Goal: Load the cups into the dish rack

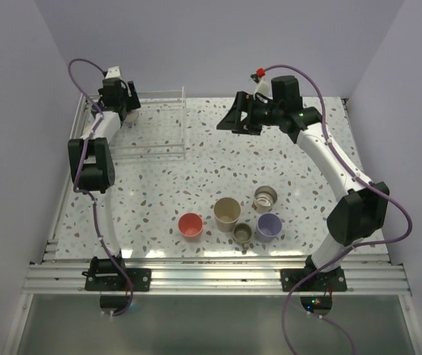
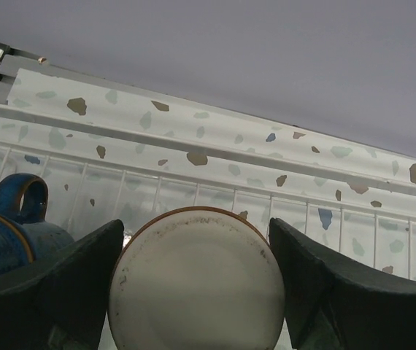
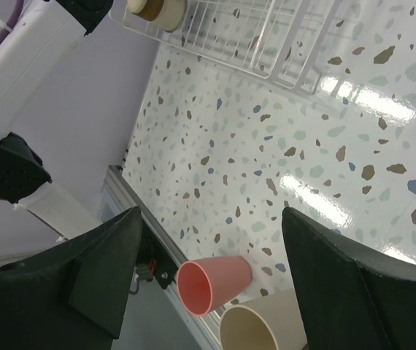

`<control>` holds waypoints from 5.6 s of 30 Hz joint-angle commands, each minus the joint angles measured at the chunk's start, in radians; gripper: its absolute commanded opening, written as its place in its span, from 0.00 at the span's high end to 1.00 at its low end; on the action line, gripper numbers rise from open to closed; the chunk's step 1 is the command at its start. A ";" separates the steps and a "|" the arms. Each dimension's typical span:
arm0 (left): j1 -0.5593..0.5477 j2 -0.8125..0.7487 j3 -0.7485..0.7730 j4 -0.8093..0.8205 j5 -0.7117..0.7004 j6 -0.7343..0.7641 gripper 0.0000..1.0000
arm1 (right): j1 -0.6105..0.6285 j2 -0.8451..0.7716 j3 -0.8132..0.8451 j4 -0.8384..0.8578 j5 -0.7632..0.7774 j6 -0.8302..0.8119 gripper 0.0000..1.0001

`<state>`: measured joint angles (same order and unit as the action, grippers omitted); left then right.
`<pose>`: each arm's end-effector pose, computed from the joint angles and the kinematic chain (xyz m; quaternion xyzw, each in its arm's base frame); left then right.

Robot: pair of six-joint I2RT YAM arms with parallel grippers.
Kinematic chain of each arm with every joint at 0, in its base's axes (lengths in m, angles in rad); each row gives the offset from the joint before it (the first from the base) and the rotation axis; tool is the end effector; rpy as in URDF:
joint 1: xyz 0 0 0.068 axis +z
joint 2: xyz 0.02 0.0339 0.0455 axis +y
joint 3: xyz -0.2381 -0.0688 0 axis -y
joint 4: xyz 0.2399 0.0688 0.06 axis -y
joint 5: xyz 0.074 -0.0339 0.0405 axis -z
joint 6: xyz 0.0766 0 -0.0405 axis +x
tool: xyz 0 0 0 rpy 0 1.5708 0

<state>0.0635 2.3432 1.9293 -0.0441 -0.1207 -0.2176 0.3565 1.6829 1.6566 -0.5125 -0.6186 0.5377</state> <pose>0.5628 0.0450 0.1761 -0.1503 0.8348 0.0105 0.5295 0.3641 0.1830 0.3338 -0.0746 0.8387 0.4419 0.3093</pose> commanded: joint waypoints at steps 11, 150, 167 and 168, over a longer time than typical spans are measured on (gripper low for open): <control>-0.011 -0.122 0.008 0.018 0.000 -0.046 0.00 | -0.002 -0.069 -0.046 -0.024 0.062 -0.024 0.19; -0.050 -1.171 -0.966 1.078 0.736 -1.138 0.24 | 0.331 0.101 -0.271 1.433 0.010 1.320 1.00; -0.004 -1.142 -0.762 0.565 0.759 -0.787 1.00 | 0.204 -0.061 -0.205 0.632 -0.036 0.779 0.02; 0.001 -1.138 -0.748 0.529 0.757 -0.720 1.00 | 0.191 -0.071 -0.187 0.576 -0.032 0.745 0.01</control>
<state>0.0387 1.1942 1.1061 0.6399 0.6430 -1.1107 0.5980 1.6970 1.3960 0.3004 -0.6346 1.4609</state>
